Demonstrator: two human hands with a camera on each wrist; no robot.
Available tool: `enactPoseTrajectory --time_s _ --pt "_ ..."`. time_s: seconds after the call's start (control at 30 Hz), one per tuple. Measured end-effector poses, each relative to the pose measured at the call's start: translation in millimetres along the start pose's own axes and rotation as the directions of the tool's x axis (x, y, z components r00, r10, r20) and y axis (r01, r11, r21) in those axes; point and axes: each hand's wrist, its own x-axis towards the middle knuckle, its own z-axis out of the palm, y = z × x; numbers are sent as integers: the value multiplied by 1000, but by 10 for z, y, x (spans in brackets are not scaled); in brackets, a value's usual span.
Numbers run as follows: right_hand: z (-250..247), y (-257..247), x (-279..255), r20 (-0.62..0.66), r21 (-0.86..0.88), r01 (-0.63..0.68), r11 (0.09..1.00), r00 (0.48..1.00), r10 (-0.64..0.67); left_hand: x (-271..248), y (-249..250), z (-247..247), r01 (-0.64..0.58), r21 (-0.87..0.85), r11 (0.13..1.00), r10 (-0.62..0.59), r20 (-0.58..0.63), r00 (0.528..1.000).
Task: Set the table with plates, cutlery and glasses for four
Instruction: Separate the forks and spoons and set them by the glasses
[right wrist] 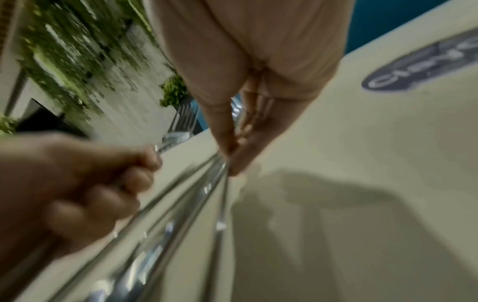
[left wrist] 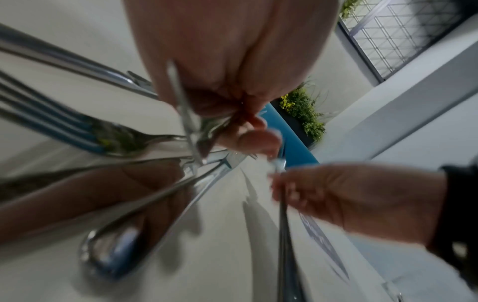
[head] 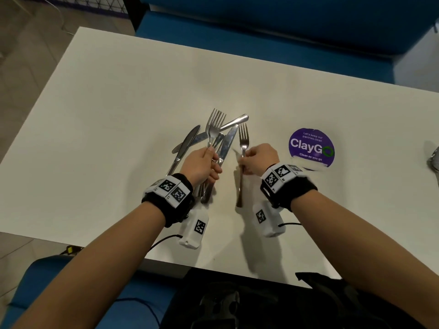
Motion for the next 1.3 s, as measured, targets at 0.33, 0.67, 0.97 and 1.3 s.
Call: enactPoseTrajectory --time_s 0.33,0.67,0.97,1.3 --pt "12 -443 -188 155 390 152 908 961 -227 -106 66 176 -20 -184 983 3 -93 996" --pt "205 -535 -54 2 -16 262 965 965 -262 67 148 -603 -18 -182 983 -6 -128 992" --pt "667 -695 -22 202 -631 412 658 905 -374 223 25 -1149 27 83 996 -26 -14 1000" --pt "629 -848 -30 305 -608 573 550 808 -505 354 -11 -1375 5 70 998 -6 9 1000"
